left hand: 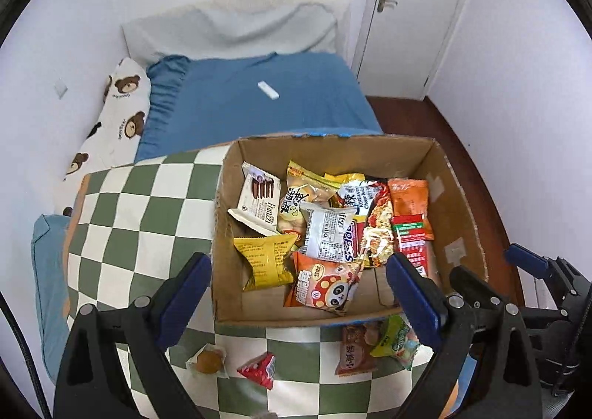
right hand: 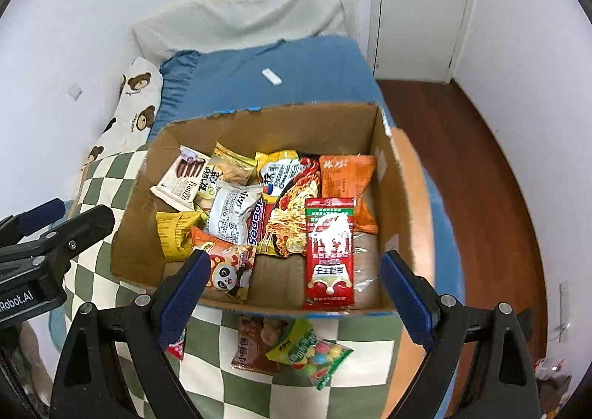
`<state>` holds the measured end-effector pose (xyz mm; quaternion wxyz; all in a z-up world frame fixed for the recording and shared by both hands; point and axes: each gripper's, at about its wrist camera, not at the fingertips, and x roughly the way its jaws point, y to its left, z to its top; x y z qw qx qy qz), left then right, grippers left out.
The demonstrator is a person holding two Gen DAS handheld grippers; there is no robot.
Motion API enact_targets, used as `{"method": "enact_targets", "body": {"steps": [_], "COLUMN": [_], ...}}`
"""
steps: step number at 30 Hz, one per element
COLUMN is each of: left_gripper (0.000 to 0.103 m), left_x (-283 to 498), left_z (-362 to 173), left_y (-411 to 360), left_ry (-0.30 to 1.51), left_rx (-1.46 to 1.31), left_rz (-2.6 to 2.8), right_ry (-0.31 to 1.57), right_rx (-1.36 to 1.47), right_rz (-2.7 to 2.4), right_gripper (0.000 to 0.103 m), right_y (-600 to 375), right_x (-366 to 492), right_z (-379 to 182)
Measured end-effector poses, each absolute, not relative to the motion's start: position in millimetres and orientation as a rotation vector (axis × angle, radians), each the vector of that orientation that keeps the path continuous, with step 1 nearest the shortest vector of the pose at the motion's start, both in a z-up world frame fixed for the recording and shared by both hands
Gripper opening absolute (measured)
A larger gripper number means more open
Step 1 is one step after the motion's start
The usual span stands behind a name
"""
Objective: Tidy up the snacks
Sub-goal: 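Withdraw both tools from the box toward the remaining snacks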
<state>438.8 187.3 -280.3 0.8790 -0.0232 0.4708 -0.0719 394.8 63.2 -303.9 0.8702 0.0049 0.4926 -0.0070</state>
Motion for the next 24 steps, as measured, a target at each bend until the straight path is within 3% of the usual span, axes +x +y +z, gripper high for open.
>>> {"method": "enact_targets", "body": {"steps": [15, 24], "left_gripper": [0.097, 0.097], "left_x": [373.0, 352.7], "left_z": [-243.3, -286.6], "left_y": [193.7, 211.7], "left_ry": [0.865, 0.963], "left_rx": [-0.068, -0.1], "left_rz": [-0.14, -0.063], "right_ry": [0.876, 0.966], "right_rx": [0.01, 0.087], "right_rz": [0.002, -0.004], "right_gripper": [0.095, 0.095], "right_y": [66.7, 48.9], "right_x": [317.4, 300.4], "right_z": [-244.1, -278.5]}}
